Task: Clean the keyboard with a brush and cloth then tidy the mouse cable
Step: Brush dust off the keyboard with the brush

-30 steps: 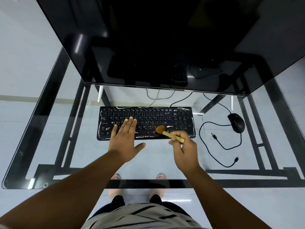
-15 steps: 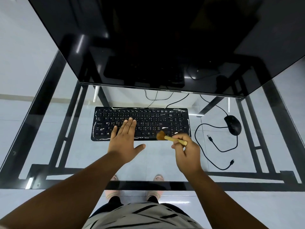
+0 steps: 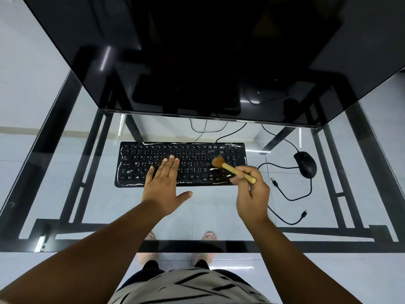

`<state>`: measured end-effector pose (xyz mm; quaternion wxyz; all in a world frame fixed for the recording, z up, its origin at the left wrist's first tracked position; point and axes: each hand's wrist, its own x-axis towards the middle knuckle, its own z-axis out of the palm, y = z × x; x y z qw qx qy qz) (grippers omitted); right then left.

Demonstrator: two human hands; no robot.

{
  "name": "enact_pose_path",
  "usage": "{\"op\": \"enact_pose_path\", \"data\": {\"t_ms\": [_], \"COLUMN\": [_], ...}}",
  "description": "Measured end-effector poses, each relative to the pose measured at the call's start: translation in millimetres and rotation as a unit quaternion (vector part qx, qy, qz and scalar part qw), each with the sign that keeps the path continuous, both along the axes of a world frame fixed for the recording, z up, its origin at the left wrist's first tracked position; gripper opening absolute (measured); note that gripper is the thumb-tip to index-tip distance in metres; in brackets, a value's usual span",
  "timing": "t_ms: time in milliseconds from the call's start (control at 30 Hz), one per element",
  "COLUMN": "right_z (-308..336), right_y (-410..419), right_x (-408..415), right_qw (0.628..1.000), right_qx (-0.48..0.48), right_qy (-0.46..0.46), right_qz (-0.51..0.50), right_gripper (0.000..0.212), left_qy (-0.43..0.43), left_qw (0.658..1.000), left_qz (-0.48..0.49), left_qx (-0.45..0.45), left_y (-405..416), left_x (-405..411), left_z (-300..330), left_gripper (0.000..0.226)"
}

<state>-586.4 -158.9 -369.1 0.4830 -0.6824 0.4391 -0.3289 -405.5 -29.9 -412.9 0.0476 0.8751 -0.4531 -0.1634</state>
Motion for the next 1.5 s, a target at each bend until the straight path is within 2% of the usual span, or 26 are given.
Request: {"op": "enact_pose_path", "data": {"t_ms": [100,200,267,333,400,467,533,600,667,733,767,867,1000,1100,1200,1267,1367,1500], "right_z": [-1.5,-11.1,-15.3,-13.9,-11.4,-12.7,-15.9,-15.3,-13.0,-14.7,-16.4,-14.4,-11.2,-13.2,-12.4,-13.9,-15.8,-15.0], "right_y": [-1.1,1.1,2.2,2.2,1.3,1.0,-2.0,-5.8,-7.8,-9.0,-10.9,-16.9,-19.5,-25.3,-27.3,-28.0,-32.9,-36.3], "right_x": [16.8,26.8,27.8,24.4,19.8,13.3,6.6,0.4,-3.9,-8.5,-11.4,-18.4,-25.3,-33.7,-38.4,-40.8,-43.3,-38.1], "right_qw": [0.997,0.984,0.986,0.994,0.995,0.990,0.990,0.995,0.996,0.991,0.990,0.996,0.995,0.997,0.997,0.997,0.999,0.999], "right_qx": [-0.011,-0.028,-0.042,-0.049,-0.045,-0.049,-0.054,-0.045,-0.034,-0.041,-0.043,-0.025,-0.016,-0.015,-0.005,-0.022,-0.013,0.023], "right_qy": [0.008,0.075,0.100,0.079,0.065,0.096,0.116,0.092,0.082,0.112,0.121,0.081,0.088,0.081,0.071,0.071,0.023,-0.029], "right_qz": [0.075,0.157,0.128,0.059,0.059,0.096,0.055,0.002,0.024,0.062,0.050,-0.017,0.048,-0.001,0.028,0.014,-0.045,-0.030], "right_gripper": [0.014,0.018,0.019,0.020,0.020,0.019,0.019,0.020,0.020,0.020,0.021,0.020,0.017,0.016,0.017,0.021,0.019,0.009], "left_qy": [-0.003,-0.001,-0.002,-0.005,-0.009,-0.013,-0.012,-0.012,-0.008,-0.005,-0.005,-0.007,-0.009,-0.008,-0.007,-0.009,-0.012,-0.011], "left_qw": [1.000,1.000,1.000,1.000,1.000,1.000,1.000,1.000,1.000,0.999,0.999,0.999,0.999,0.999,0.999,0.999,0.999,1.000], "left_qz": [0.000,0.000,-0.003,-0.004,-0.002,0.000,-0.002,-0.010,-0.019,-0.026,-0.029,-0.036,-0.044,-0.042,-0.041,-0.040,-0.034,-0.009], "left_qx": [0.005,0.013,0.018,0.021,0.023,0.023,0.023,0.022,0.019,0.017,0.017,0.017,0.018,0.016,0.015,0.012,0.001,-0.025], "left_y": [-0.2,-1.4,-1.6,-0.9,-0.6,-2.2,-5.9,-10.1,-13.8,-16.7,-18.9,-24.3,-29.0,-31.7,-32.7,-33.4,-32.2,-24.7], "left_x": [2.2,2.7,3.2,3.5,3.0,1.6,-0.6,-3.6,-6.6,-8.5,-9.8,-13.2,-16.0,-18.3,-20.4,-20.4,-19.6,-12.7], "left_z": [-0.1,0.5,1.0,1.3,1.7,1.6,1.7,1.4,1.7,1.7,1.8,1.1,-0.1,-1.1,-2.6,-4.0,-6.2,-6.4], "left_gripper": [0.102,0.101,0.100,0.100,0.100,0.100,0.100,0.100,0.099,0.099,0.099,0.098,0.098,0.098,0.098,0.097,0.091,0.080]}}
